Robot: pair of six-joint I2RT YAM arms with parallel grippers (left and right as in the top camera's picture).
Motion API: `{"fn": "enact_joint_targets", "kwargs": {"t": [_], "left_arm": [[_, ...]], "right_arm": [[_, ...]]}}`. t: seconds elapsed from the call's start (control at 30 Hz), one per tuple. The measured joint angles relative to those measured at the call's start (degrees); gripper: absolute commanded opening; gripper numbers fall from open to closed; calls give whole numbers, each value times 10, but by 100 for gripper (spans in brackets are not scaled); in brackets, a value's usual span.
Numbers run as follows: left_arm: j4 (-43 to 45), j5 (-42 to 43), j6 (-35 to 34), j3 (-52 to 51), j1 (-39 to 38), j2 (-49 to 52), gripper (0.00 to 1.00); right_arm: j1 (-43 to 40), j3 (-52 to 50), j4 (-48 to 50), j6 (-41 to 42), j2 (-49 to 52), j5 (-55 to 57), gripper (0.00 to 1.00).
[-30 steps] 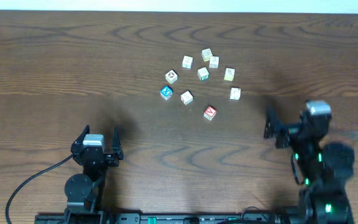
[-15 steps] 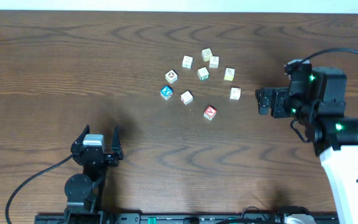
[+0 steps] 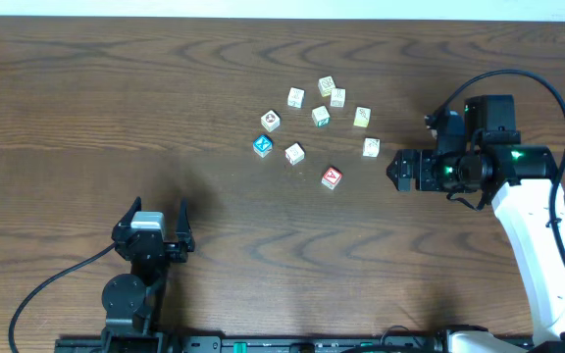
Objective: Lift 3 blocks
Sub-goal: 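Reach the right gripper forward to the airplane-printed block and grasp it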
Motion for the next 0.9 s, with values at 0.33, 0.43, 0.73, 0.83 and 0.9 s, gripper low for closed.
{"fn": "enact_joint_targets", "kwargs": {"t": [0.33, 0.43, 0.73, 0.83, 0.9], "left_arm": [[0, 0, 0, 0, 0, 0, 76], [0, 0, 0, 0, 0, 0, 76], [0, 0, 0, 0, 0, 0, 76], [0, 0, 0, 0, 0, 0, 76], [0, 0, 0, 0, 0, 0, 76]], "right_arm": [[0, 0, 92, 23, 9, -8, 99], [0, 2, 123, 37, 47, -4, 99], [27, 20, 193, 55, 202, 17, 99], [58, 53, 196, 61, 232, 45, 99], [80, 83, 195, 64, 250, 70, 96]]}}
